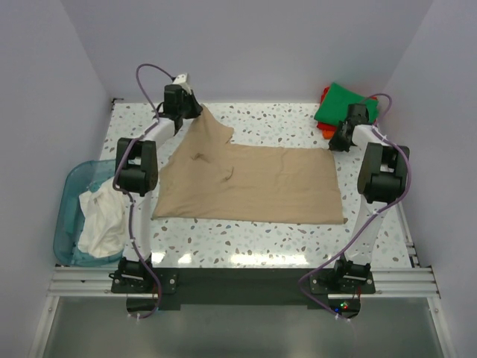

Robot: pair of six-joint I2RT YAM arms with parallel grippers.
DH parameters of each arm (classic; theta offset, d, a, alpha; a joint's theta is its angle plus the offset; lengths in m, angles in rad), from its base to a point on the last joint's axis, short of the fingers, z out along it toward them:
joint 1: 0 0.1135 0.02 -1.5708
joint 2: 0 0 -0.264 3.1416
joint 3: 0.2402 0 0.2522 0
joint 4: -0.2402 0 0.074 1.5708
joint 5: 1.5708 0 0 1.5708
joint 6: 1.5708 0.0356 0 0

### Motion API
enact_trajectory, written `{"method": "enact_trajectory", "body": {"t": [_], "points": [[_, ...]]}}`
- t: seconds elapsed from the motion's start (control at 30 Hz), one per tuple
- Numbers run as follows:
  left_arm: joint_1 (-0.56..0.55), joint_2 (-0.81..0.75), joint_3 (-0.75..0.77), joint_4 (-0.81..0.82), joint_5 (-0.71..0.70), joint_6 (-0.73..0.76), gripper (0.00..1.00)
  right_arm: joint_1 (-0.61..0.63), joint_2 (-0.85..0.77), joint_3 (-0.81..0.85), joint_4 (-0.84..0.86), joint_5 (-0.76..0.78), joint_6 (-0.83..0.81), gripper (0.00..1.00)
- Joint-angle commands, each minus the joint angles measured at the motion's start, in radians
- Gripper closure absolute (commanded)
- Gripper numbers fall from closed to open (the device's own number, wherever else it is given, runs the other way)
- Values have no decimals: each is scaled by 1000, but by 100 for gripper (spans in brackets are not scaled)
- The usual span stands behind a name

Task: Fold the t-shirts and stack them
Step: Fold the tshirt

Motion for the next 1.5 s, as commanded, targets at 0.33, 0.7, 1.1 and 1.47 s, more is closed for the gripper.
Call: {"method": "enact_trajectory", "body": {"t": [0.33,0.7,1.1,1.47], "points": [[45,-196,-65,79,48,-51,100,-23,-162,-84,60,44,46,100],[64,-409,-358,171,55,-149,100,-35,-329,-231,117,61,104,100],[65,-764,-795,179,-69,-300,100,-38,-445,-394,76,69,187,100],[67,-994,-1091,120,-178,-408,100,-63,-488,-487,36,51,227,100]]}}
